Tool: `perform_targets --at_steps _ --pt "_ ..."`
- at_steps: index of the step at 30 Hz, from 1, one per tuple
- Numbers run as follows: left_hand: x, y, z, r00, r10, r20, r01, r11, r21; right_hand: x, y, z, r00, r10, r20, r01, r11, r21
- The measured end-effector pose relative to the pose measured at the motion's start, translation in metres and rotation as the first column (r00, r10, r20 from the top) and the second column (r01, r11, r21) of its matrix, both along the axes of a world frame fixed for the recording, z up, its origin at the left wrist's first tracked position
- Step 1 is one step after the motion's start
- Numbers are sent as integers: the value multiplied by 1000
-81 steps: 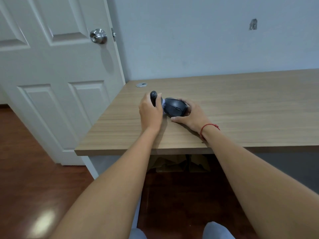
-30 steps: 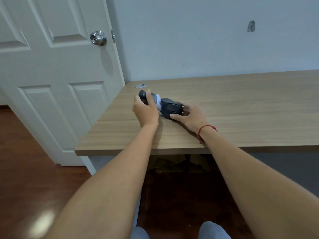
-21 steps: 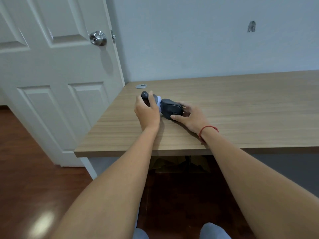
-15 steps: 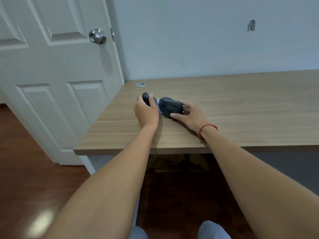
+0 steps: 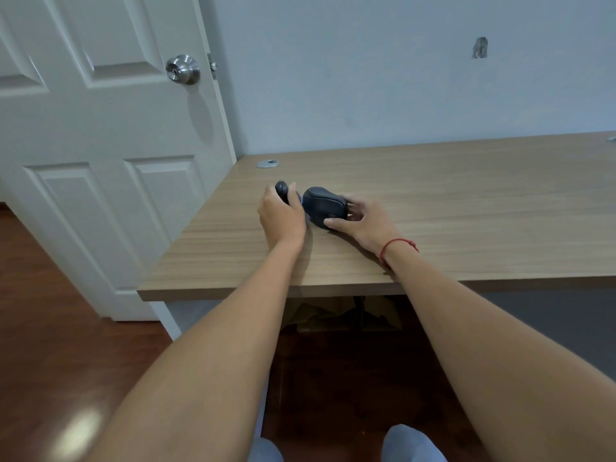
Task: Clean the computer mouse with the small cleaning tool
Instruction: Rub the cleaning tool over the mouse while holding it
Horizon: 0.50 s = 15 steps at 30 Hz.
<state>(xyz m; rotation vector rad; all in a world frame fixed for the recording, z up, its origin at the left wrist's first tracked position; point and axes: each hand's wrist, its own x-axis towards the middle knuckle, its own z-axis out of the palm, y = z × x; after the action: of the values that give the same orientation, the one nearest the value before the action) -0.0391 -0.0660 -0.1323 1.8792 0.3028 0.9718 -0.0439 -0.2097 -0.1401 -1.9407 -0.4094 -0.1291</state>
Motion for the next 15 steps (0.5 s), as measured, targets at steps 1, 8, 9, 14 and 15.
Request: perform_targets --at_steps 1,8,9,14,15 --pt "1 3 -2 999 7 -45 -7 1000 4 -1 0 0 1000 -1 5 1 1000 -2" --pt "-4 -7 22 969 -102 226 116 992 -48 2 2 -1 1000 -25 1 25 1000 0" --pt "-3 -10 25 965 -148 216 148 989 16 3 2 -2 1000 -30 4 30 1000 -6" --pt "8 -14 29 984 -172 48 160 970 184 0 2 0 999 -39 -5 39 999 -5" --pt "8 -14 32 989 -145 14 139 971 192 -1 3 -1 999 -41 -8 41 999 -9"
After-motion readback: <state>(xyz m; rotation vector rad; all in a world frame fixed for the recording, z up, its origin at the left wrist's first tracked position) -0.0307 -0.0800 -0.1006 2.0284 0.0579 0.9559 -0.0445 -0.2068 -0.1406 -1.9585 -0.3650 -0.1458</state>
